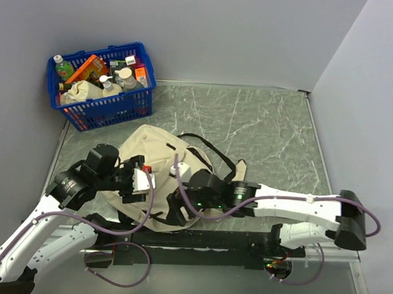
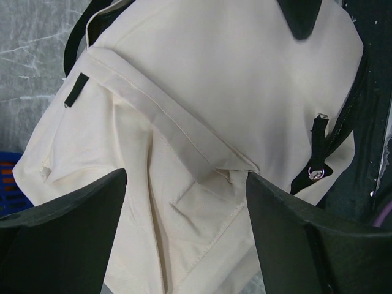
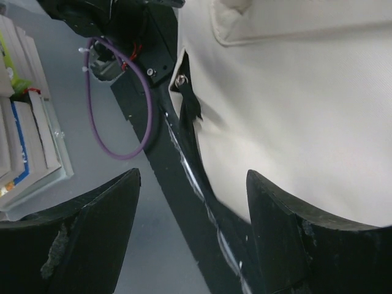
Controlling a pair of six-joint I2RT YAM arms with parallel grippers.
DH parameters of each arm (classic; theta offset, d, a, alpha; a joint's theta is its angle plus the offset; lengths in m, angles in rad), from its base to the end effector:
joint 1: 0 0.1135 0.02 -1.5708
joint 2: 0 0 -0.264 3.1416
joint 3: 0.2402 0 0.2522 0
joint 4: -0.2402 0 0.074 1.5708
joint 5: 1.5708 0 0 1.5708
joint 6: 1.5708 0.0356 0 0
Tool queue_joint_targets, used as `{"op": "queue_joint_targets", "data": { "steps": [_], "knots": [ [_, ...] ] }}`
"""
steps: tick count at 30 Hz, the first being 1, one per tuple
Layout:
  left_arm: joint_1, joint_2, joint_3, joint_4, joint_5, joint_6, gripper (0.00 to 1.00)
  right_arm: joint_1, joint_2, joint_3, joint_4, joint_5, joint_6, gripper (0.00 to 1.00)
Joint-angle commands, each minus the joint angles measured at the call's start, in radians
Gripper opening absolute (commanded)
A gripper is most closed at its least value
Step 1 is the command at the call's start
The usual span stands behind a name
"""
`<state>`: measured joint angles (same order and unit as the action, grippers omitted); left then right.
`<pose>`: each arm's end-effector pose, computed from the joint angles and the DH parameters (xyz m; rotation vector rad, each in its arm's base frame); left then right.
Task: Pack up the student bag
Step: Place the book in the student bag, then zip the student bag at the center of the board.
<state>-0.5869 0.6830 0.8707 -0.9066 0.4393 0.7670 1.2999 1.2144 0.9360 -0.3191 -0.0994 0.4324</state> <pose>0.0954 -0.0816 0.3148 1.5718 1.5955 -0.4045 0.0689 0.2615 0.2897 -1.0571 2.1334 1.0361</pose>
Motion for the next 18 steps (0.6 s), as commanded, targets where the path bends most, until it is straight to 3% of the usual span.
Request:
{"op": "queue_joint_targets", "data": {
  "steps": [1, 18],
  "knots": [
    [0.009, -0.014, 0.019, 0.005, 0.018, 0.011, 0.84, 0.002, 0.121, 0.056, 0.130, -0.086, -0.055, 0.75],
    [0.009, -0.045, 0.042, -0.031, 0.033, 0.009, 0.86, -0.053, 0.281, 0.103, 0.235, -0.169, -0.043, 0.67]
  ]
}}
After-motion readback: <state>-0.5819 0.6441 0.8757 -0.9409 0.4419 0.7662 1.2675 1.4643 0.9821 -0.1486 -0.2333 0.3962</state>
